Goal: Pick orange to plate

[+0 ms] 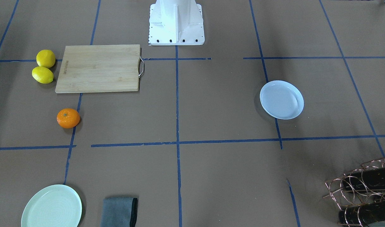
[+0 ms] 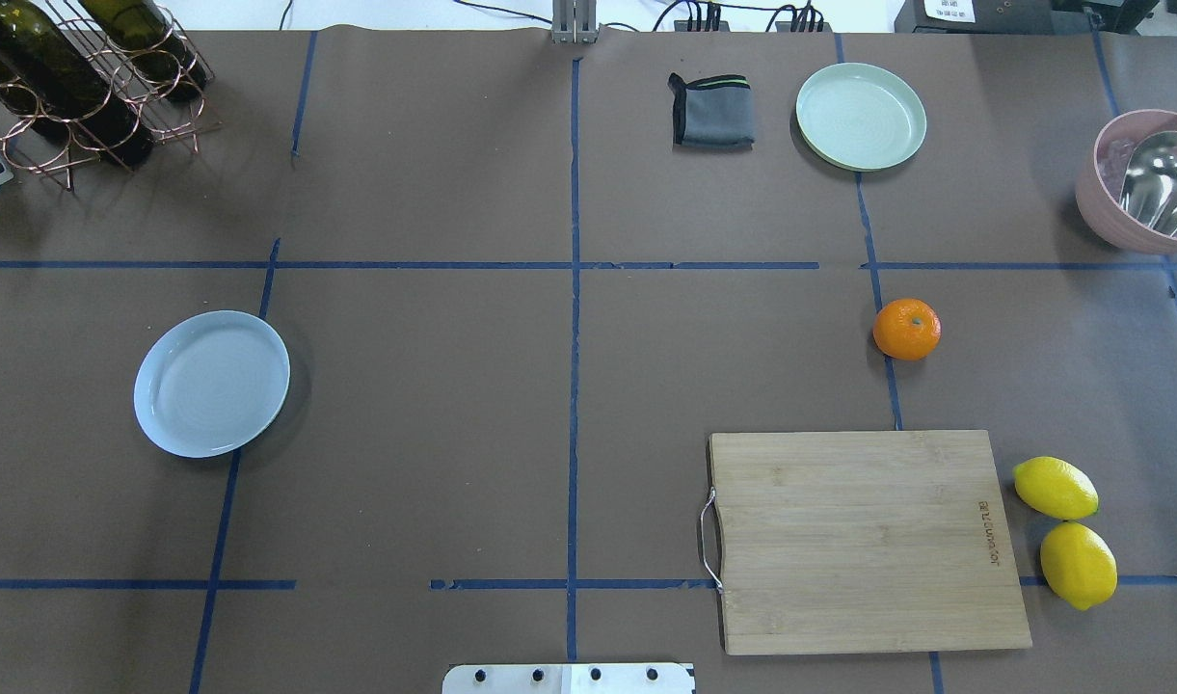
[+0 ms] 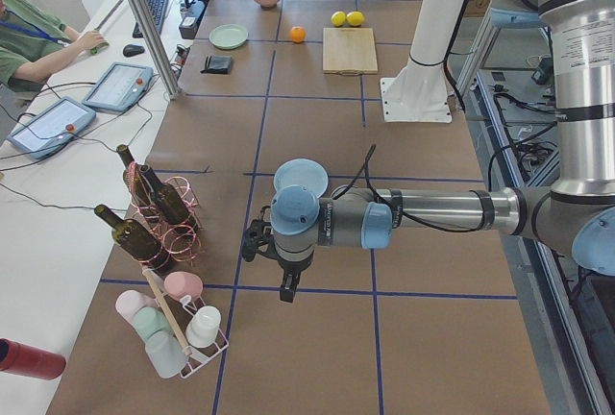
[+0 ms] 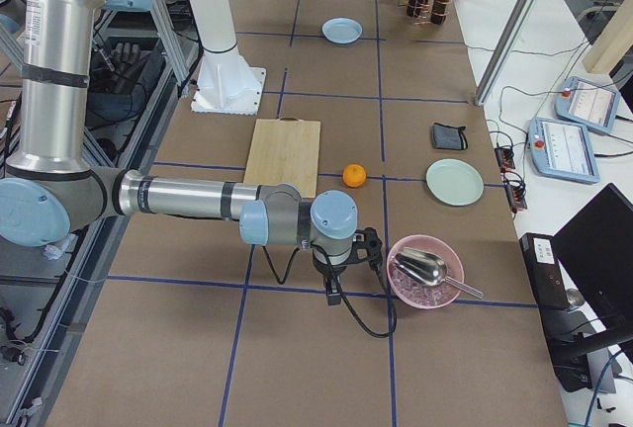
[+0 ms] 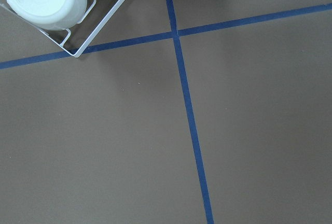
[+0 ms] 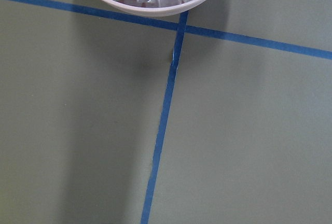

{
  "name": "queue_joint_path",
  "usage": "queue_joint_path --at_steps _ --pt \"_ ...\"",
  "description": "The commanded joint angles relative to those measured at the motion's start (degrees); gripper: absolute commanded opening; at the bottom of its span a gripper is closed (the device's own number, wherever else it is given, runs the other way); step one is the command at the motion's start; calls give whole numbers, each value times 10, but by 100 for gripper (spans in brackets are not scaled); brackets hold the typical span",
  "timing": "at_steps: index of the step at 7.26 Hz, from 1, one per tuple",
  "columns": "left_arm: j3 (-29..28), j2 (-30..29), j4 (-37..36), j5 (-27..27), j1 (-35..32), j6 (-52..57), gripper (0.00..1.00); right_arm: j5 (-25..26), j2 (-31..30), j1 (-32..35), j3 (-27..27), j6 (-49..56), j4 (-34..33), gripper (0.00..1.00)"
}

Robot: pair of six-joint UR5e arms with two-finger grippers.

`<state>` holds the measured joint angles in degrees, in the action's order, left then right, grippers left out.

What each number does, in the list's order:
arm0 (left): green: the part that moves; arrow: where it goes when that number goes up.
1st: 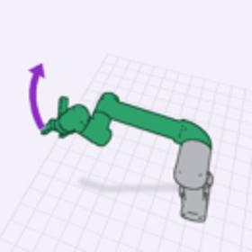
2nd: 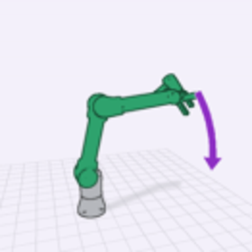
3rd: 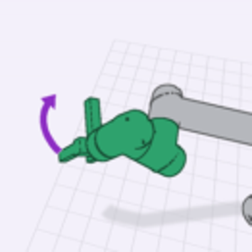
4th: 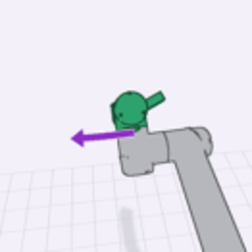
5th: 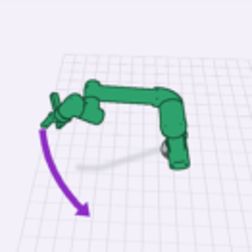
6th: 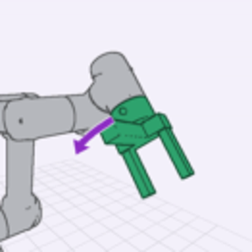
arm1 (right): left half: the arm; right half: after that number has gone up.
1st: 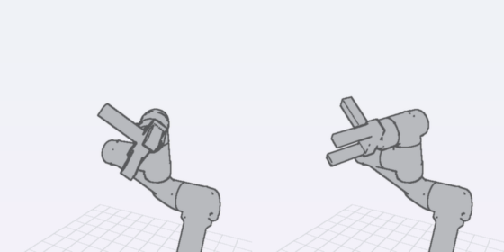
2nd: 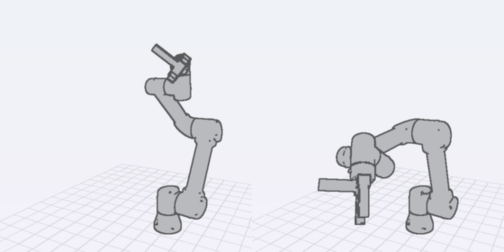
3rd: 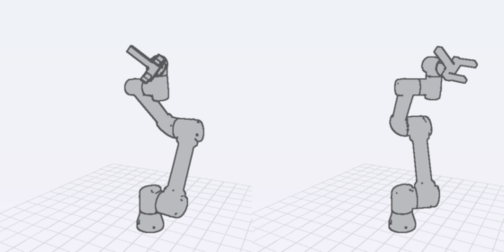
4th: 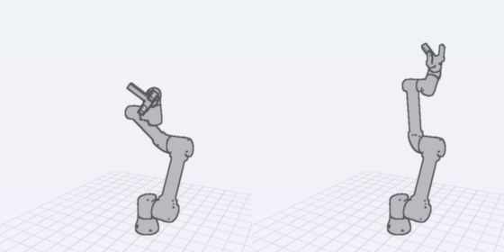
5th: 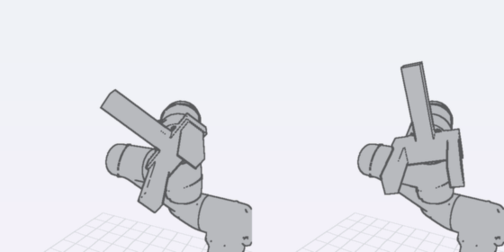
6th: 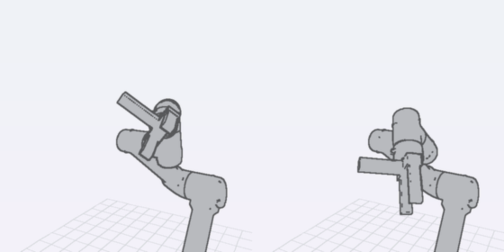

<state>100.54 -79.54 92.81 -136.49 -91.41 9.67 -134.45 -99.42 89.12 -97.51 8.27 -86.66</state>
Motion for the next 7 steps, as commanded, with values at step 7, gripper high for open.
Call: queue_joint_path --at_steps 7 --pt "17 -56 126 1 10 -5 100 -10 2 -10 -25 -38 110 100"
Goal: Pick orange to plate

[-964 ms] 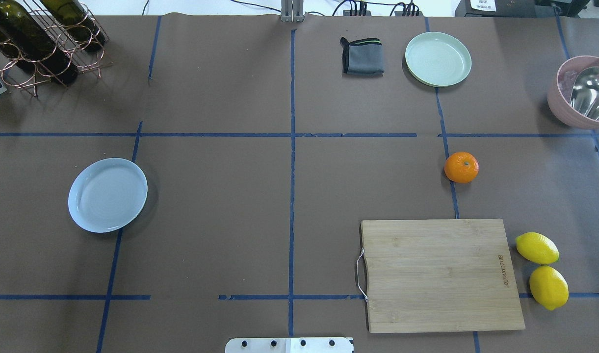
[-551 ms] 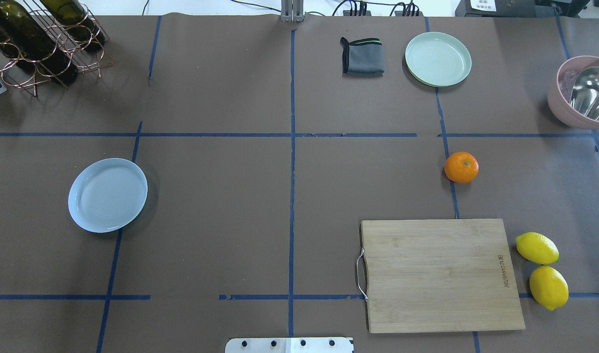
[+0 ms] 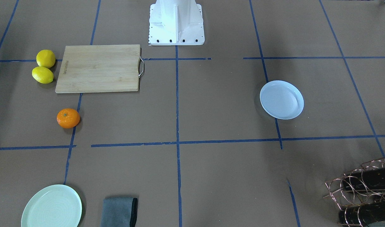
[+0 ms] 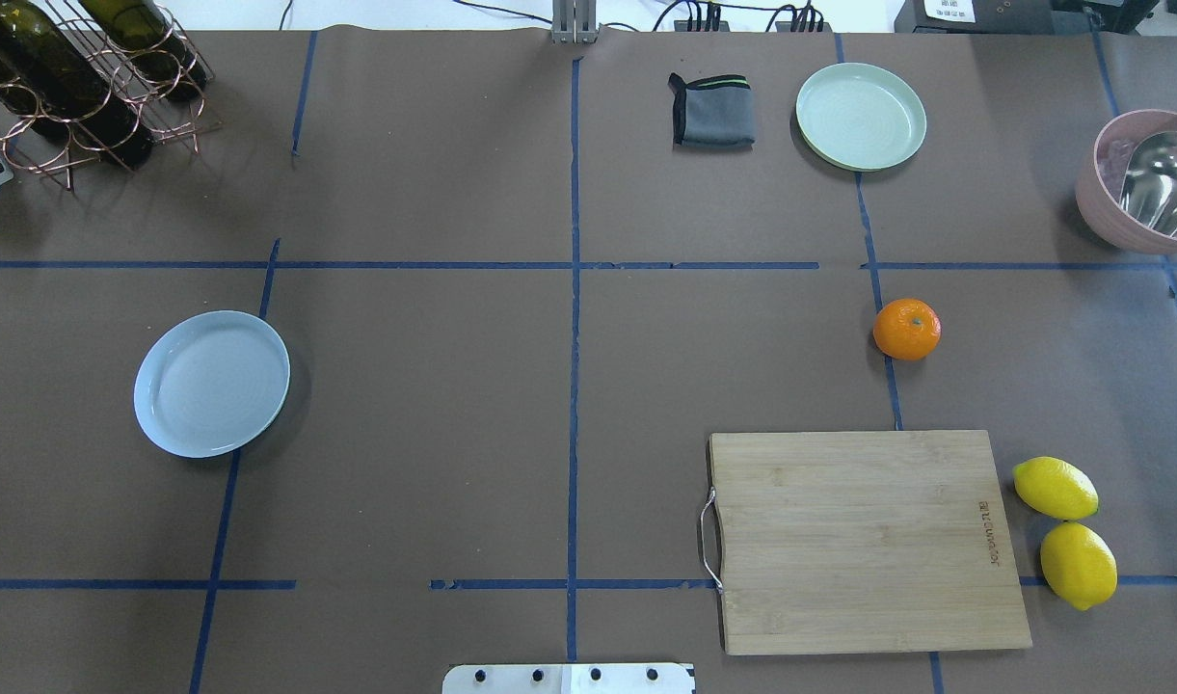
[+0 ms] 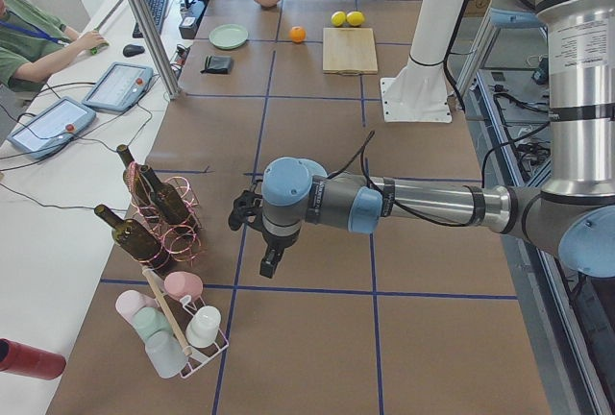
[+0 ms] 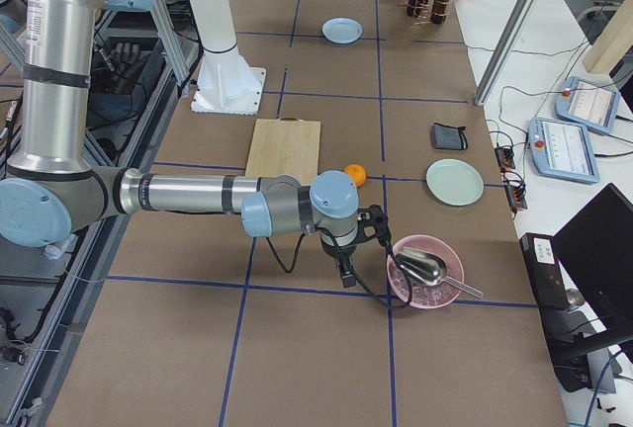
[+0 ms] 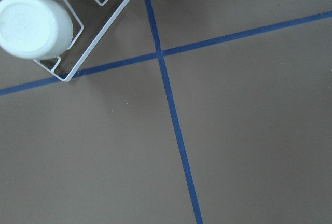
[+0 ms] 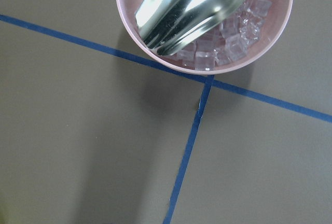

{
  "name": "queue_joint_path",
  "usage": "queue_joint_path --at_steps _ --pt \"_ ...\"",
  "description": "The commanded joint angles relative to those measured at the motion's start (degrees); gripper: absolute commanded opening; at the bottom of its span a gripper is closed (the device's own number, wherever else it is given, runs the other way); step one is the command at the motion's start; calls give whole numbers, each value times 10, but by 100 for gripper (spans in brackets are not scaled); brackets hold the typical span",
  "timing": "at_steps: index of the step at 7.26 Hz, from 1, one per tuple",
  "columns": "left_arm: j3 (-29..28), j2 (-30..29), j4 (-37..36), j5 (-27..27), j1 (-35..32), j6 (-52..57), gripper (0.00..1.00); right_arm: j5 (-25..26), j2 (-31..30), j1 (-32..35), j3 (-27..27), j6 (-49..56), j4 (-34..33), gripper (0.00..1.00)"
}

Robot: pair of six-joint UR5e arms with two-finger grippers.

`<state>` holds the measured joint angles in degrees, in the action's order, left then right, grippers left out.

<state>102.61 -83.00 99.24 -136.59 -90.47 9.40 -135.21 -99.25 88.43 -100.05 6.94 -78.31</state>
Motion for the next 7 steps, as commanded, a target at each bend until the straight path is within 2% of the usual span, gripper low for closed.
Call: queue_joint_path --at_steps 1,2,3,4,5,6,7 --pt "-9 -16 140 -2 -1 -2 100 -17 -6 -3 -2 -36 46 100" --pt "-44 -15 236 -2 -1 -3 100 -21 -13 -2 7 -38 75 100" --pt "-73 -7 320 -5 -1 -8 100 -21 -15 -2 11 -38 76 100" --pt "-70 10 399 -7 1 -9 100 -22 -15 -2 10 -36 76 100" --pt "-77 33 434 -22 41 -31 100 -38 -15 -2 13 -38 76 100" --pt "-75 37 438 -21 62 -141 100 -41 -16 -2 19 -38 76 100" --pt "-75 40 439 12 98 -224 100 -42 -18 -2 22 -38 76 100"
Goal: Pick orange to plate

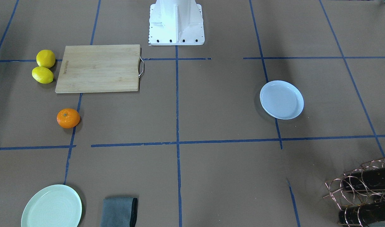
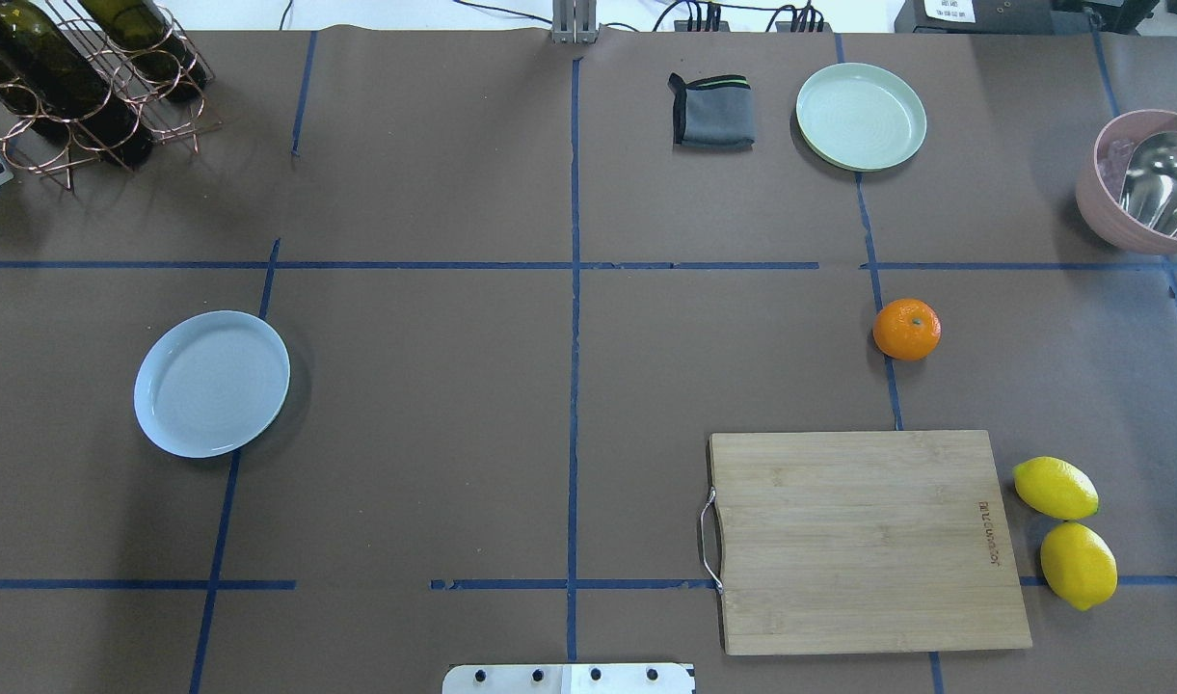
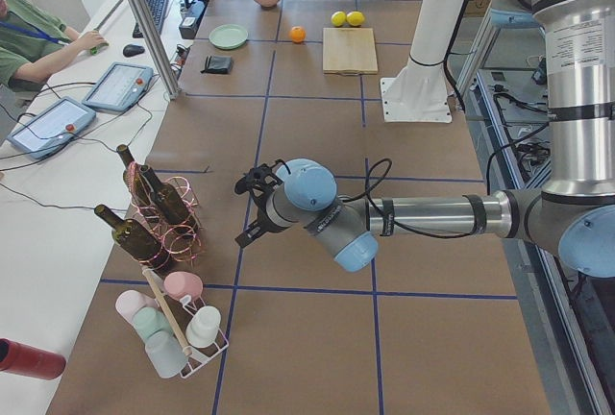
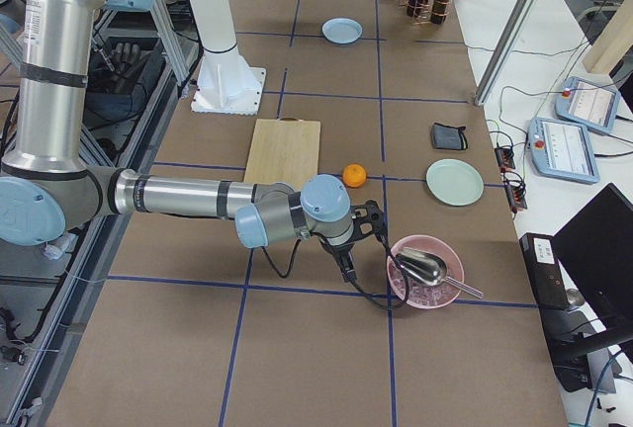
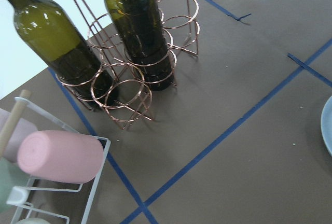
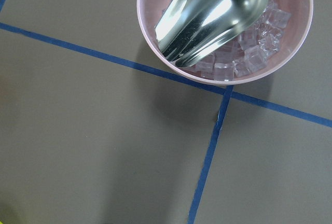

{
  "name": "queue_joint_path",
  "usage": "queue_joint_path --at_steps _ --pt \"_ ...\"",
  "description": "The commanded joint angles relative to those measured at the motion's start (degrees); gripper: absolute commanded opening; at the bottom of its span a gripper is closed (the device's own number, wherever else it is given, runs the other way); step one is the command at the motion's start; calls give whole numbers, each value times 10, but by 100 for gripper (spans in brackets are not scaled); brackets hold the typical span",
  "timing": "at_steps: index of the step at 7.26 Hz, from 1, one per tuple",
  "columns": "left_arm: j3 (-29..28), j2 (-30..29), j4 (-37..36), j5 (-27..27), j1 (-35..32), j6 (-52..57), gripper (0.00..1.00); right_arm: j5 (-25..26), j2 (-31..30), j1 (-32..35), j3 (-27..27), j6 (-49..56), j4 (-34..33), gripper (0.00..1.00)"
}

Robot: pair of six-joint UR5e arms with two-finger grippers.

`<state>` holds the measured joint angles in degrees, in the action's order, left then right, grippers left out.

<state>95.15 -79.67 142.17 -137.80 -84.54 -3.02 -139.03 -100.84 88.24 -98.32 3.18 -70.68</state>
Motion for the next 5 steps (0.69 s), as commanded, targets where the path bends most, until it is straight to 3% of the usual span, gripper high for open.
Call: queue_joint_path --at_steps 1,4,5 --pt "4 11 18 85 75 -163 100 -5 -7 0 4 0 1 100" --pt "10 7 70 160 211 -313 100 -6 -13 0 5 0 0 100" --pt "10 7 89 198 261 -390 95 -7 -15 0 5 0 0 100"
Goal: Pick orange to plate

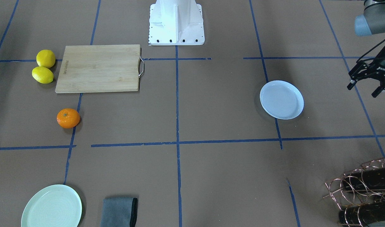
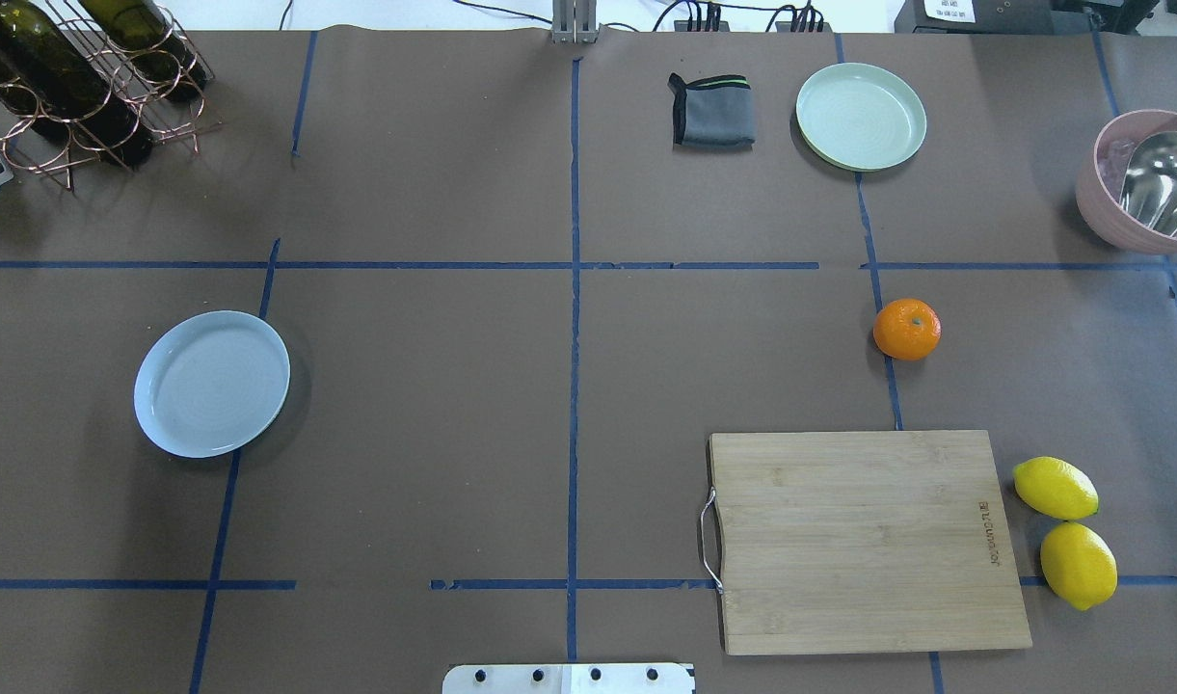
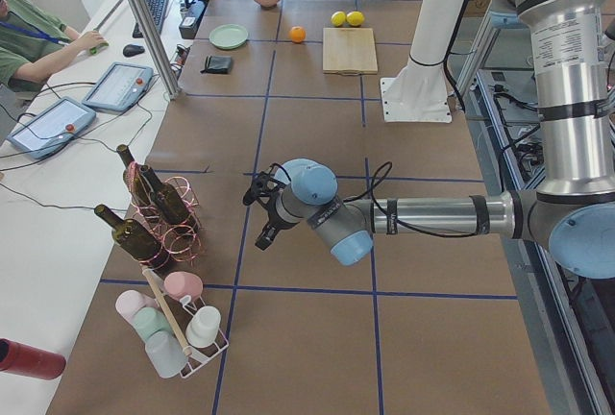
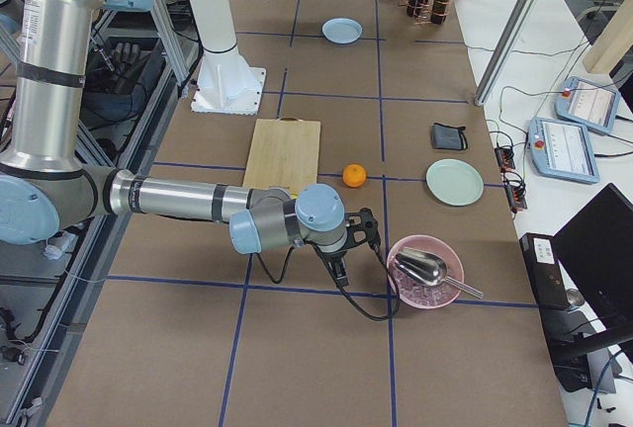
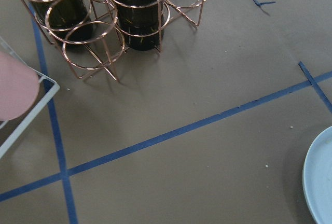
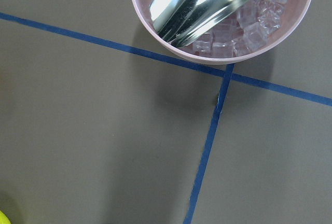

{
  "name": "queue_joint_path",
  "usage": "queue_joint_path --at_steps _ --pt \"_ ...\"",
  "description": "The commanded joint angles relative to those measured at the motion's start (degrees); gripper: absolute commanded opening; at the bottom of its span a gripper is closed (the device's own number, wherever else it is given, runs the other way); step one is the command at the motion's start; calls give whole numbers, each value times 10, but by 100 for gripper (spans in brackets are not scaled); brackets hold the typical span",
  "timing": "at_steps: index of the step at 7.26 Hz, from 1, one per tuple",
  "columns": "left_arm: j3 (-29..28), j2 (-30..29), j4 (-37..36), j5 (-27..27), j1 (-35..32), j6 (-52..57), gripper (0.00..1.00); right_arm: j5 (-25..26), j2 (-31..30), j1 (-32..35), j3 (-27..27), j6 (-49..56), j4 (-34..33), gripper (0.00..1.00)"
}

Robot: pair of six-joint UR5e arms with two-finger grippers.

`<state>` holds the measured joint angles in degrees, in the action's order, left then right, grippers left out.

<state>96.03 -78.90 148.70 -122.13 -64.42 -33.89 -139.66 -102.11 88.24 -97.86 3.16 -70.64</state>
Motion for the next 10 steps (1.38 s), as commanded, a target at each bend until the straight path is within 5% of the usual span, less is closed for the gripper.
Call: queue_joint_path --at_steps 1,2,4,10 --pt "-3 -3 39 73 101 -169 72 -1 -5 0 -1 0 0 100" --pt "-5 -9 47 93 139 -258 58 -1 -6 0 0 0 0 100" --pt "-10 -20 48 146 196 -313 58 -1 -6 0 0 1 1 100" --pt "-52 -56 48 166 220 -313 57 -1 -5 0 0 1 1 100"
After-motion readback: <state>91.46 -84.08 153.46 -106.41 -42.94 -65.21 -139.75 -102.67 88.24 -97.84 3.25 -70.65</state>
